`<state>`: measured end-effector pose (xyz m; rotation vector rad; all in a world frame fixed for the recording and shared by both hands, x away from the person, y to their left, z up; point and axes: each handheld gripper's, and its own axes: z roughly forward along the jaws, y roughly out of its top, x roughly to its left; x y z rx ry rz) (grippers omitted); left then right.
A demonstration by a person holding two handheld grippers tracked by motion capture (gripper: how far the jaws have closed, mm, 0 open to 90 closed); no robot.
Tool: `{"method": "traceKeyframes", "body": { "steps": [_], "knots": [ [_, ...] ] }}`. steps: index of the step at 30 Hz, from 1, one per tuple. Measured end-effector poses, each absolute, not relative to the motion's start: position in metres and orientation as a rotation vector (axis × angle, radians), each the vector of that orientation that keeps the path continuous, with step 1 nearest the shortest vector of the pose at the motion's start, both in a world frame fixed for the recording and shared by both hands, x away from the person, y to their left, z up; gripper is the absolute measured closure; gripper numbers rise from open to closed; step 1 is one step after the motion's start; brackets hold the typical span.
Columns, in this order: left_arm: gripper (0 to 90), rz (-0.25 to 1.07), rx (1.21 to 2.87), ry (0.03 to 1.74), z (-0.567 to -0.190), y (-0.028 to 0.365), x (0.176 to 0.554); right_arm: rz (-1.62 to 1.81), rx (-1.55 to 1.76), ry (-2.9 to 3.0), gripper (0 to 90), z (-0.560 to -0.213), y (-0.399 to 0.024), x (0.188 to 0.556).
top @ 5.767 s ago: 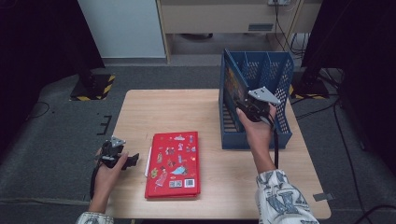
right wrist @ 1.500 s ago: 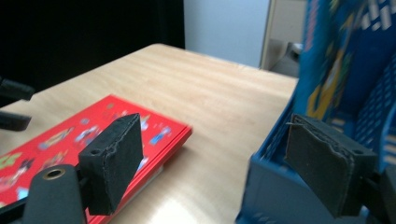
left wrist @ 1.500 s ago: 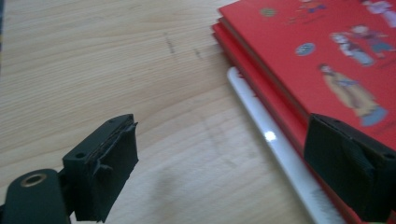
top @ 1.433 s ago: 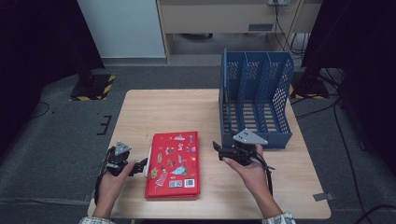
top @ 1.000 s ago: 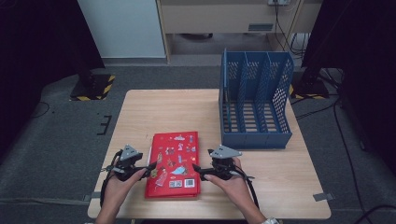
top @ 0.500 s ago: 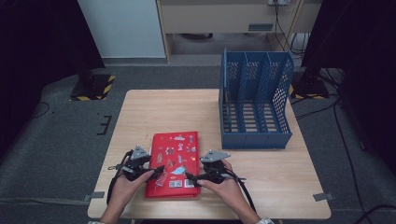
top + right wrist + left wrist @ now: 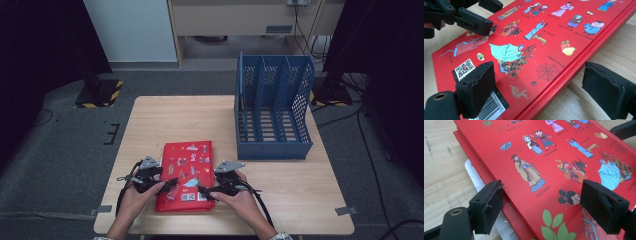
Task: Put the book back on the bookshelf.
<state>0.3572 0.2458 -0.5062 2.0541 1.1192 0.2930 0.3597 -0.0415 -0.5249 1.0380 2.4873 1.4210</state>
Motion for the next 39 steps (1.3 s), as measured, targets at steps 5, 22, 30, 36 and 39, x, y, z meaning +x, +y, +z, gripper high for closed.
{"method": "traceKeyframes", "body": {
  "steps": [5, 22, 30, 36, 39],
  "knots": [
    [17.5, 0.285, 2.064, 1.093, -0.506, 0.241, 0.360, 1.417, 1.054, 2.483, 8.9, -0.526, -0.045, 0.361],
    [18.1, 0.278, 2.070, 1.058, -0.507, 0.233, 0.361, 1.510, 1.196, 2.525, 6.7, -0.536, -0.048, 0.377],
    [20.7, 0.278, 2.074, 1.048, -0.505, 0.234, 0.359, 1.491, 1.212, 2.510, 10.1, -0.531, -0.047, 0.378],
    [21.5, 0.253, 2.056, 1.051, -0.504, 0.235, 0.359, 1.498, 1.216, 2.463, 15.7, -0.524, -0.049, 0.377],
    [21.6, 0.255, 2.051, 1.046, -0.504, 0.236, 0.359, 1.504, 1.207, 2.443, 17.0, -0.520, -0.050, 0.377]
  ]
}}
